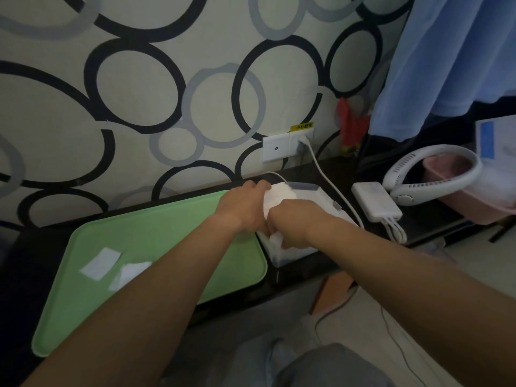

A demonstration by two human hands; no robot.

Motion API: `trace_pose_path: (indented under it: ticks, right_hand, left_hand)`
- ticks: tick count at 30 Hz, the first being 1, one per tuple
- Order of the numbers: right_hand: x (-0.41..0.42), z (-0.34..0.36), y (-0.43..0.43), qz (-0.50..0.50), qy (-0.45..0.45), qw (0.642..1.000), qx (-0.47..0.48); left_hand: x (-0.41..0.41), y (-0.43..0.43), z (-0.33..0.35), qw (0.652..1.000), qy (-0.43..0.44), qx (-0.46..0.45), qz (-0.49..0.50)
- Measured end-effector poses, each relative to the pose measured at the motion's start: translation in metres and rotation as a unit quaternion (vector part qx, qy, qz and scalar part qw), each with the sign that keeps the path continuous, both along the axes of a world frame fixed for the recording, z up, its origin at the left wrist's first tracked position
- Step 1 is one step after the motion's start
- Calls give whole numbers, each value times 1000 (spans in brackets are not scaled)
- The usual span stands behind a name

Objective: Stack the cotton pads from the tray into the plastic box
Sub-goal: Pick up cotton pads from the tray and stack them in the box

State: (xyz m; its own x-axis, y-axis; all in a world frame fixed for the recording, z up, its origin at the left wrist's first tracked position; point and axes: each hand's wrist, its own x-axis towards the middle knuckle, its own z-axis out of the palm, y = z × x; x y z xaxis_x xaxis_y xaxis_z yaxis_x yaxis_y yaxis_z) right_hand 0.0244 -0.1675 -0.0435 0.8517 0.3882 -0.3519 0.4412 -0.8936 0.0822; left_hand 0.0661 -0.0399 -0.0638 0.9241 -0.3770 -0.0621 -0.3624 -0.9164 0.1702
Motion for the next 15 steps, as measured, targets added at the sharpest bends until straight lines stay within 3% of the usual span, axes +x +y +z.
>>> trace_pose_path:
  ticks: [5, 7, 13, 15]
  right_hand:
    - [-3, 2, -2, 14, 28, 999, -21]
    - [-4, 3, -8, 11, 45, 999, 18]
    - [-6, 15, -5, -26, 42, 998, 46]
    - [-8, 24, 8, -17, -9, 999, 34]
  left_hand:
    - [1, 2, -5, 1000, 3, -21, -2]
    - [2, 3, -8, 999, 11, -40, 1]
    - [-8, 26, -10, 980, 47, -191, 17]
    - [-19, 54, -8, 969, 34, -239, 47]
